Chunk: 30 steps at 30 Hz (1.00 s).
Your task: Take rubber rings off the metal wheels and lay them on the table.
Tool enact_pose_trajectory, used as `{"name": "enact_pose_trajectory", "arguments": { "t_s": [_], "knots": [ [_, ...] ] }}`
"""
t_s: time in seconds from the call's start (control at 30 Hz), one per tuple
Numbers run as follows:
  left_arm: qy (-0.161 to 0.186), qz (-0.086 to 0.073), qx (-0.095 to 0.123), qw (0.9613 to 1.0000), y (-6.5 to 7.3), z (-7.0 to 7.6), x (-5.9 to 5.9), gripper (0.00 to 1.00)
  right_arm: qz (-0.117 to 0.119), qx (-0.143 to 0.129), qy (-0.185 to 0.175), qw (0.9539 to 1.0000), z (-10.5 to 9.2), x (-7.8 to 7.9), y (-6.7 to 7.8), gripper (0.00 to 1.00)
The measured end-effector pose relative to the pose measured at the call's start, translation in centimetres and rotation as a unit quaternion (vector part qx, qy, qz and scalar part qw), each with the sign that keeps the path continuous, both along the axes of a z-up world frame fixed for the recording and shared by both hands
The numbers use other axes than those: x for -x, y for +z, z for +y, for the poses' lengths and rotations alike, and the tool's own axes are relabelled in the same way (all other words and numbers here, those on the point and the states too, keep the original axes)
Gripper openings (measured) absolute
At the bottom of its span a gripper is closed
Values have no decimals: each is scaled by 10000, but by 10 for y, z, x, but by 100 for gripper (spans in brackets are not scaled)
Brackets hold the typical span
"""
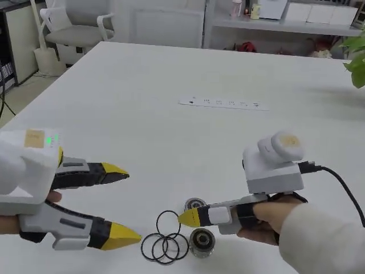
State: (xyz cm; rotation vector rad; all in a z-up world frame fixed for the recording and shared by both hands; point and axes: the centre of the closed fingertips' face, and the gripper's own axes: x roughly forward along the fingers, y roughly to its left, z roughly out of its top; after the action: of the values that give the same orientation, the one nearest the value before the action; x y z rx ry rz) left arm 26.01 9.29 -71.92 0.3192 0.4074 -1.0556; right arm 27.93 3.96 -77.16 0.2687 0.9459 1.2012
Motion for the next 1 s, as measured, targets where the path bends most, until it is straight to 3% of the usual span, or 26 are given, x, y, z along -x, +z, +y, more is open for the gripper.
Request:
{"name": "enact_pose_trajectory", "arguments": {
  "t_s": [0.1, 0.37, 0.47, 0.6, 0.77, 1.0],
  "knots": [
    [193, 42, 161, 9997, 1, 9, 5, 71, 15, 28, 45, 10000, 1, 3, -2, 0],
    [446, 222, 161, 9986, -10, 27, 24, 72, 79, 201, 234, 9995, 4, 13, -13, 0],
    [498, 352, 212, 9979, -15, 32, 33, 73, -171, 392, 355, 9985, 3, 14, -19, 0],
    [637, 377, 221, 9970, -18, 39, 35, 73, -517, 574, 438, 9960, 1, 12, -23, 0],
    [836, 360, 366, 9952, -16, 42, 35, 73, -760, 581, 417, 9945, 1, 6, -20, 7],
    [942, 355, 430, 9940, -15, 42, 39, 73, -921, 574, 339, 9935, -1, -1, -14, 7]
  ]
}}
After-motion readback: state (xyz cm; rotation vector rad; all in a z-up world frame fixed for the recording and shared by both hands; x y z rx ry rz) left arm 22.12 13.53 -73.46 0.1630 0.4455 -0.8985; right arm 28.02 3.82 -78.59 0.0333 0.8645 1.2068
